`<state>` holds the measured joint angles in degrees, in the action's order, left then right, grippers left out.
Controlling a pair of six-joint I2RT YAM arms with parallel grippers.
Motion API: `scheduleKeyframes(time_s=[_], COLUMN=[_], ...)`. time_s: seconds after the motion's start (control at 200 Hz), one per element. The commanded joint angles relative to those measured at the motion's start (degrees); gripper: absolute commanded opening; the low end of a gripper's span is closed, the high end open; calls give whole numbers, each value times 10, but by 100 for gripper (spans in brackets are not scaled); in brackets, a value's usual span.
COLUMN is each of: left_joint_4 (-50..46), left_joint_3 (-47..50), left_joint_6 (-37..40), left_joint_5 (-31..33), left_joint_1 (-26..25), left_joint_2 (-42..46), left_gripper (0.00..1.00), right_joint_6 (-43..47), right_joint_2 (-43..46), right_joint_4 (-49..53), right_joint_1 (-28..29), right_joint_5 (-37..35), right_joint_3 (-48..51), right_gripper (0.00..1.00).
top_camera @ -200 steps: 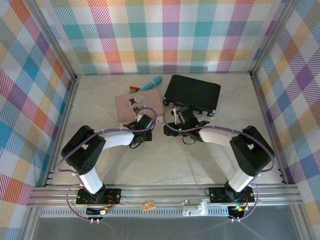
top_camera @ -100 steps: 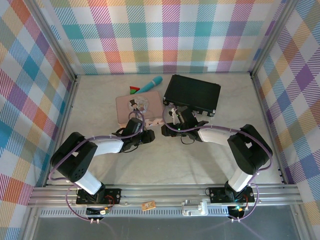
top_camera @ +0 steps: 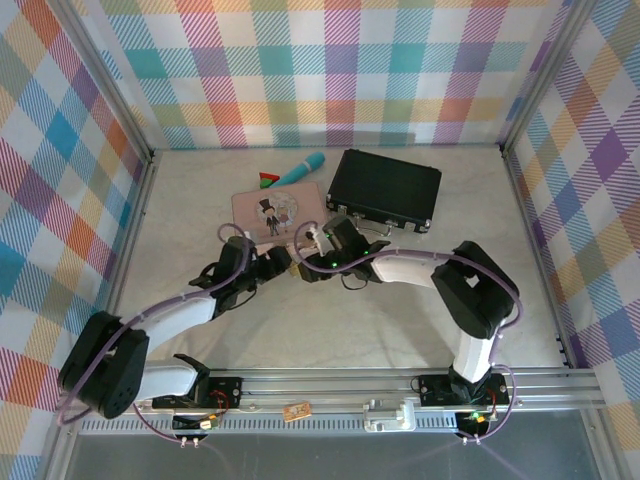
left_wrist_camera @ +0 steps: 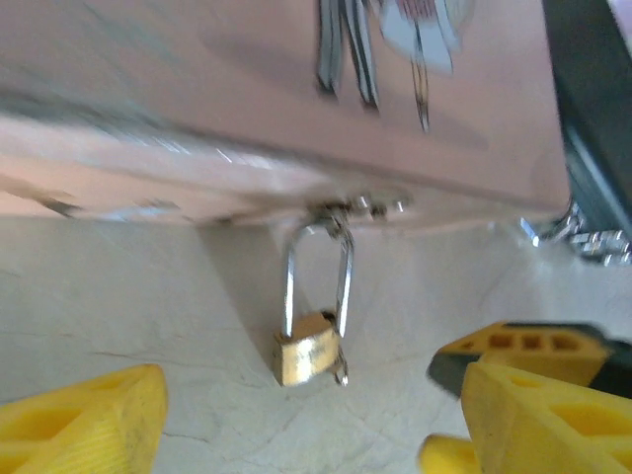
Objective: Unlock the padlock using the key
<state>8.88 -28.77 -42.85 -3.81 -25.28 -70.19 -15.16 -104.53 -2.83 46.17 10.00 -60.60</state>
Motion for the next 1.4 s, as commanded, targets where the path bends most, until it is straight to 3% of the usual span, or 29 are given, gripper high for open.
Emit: scheduleKeyframes(time_s=[0.0, 0.38, 0.62, 1.035, 1.28, 1.395], left_joint_4=[-43, 7, 10, 52, 117, 138], left_joint_3=[13, 37, 52, 57, 63, 52], left_joint_6=[-12, -22, -22, -40, -93, -98], left_joint_5=[-4, -43, -43, -44, -52, -55], left_joint_1=[24, 62, 68, 74, 74, 74], left_joint_2=[22, 24, 41, 25, -28, -63], left_gripper=[78, 78, 78, 79, 79, 78], right_joint_6=[36, 79, 82, 125, 229, 277], right_joint_2=[-33, -116, -151, -124, -87, -84], right_joint_4=[33, 121, 129, 71, 10, 4], right_joint_1=[14, 47, 51, 51, 51, 52], right_joint_5=[-36, -166, -148, -193, -216, -245], right_joint_3=[-40, -137, -164, -107, -59, -58], right_gripper=[51, 54, 51, 21, 14, 15])
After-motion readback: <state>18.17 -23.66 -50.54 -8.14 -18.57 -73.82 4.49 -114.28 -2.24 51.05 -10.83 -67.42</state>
